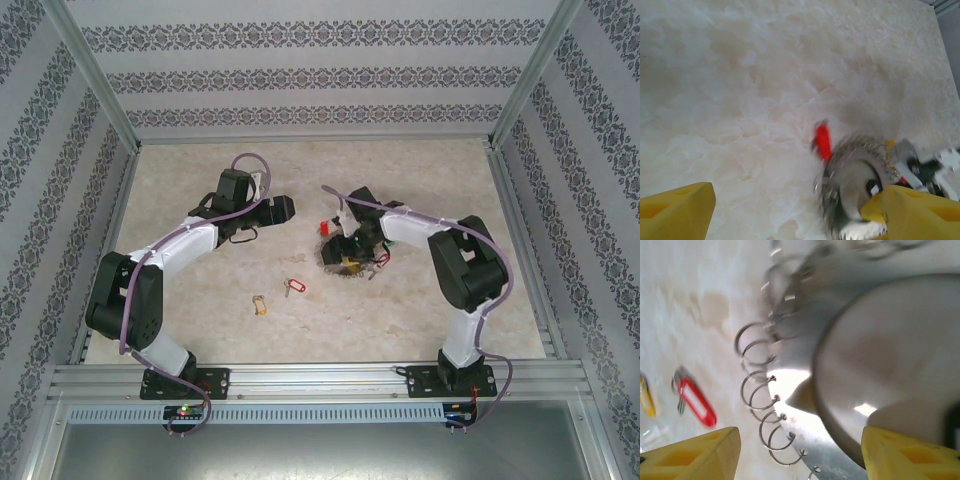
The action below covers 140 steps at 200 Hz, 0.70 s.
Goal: Put the keys on the keyring
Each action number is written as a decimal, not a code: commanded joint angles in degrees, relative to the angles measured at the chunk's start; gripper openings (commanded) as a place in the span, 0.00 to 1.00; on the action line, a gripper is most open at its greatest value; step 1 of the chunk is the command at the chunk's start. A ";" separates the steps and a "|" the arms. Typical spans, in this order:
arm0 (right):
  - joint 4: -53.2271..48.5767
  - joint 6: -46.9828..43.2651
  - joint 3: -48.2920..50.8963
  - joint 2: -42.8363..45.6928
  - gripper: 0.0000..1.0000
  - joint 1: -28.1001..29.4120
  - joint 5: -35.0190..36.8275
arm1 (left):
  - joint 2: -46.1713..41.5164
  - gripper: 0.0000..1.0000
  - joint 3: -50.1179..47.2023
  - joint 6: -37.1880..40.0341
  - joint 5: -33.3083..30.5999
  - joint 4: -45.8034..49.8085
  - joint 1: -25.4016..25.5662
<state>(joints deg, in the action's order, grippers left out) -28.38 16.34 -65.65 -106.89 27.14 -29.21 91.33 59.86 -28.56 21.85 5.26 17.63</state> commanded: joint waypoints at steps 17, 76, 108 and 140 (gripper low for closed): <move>4.10 4.01 8.83 15.19 0.67 -1.40 3.41 | -0.45 0.85 -1.28 -0.81 4.29 -0.12 0.18; 11.99 19.62 22.93 26.79 0.64 -11.06 4.43 | 2.98 0.79 -2.67 -2.51 7.47 -1.15 3.21; 12.58 22.67 25.18 25.91 0.61 -10.12 6.19 | 5.76 0.71 -2.64 -2.34 10.09 -0.79 4.93; 13.11 25.76 27.18 25.52 0.59 -6.62 8.65 | 8.11 0.67 -2.54 -1.82 11.93 -0.84 7.20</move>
<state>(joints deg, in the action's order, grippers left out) -17.06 37.78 -40.01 -80.88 18.00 -23.40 97.95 57.82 -30.48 31.09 4.75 22.83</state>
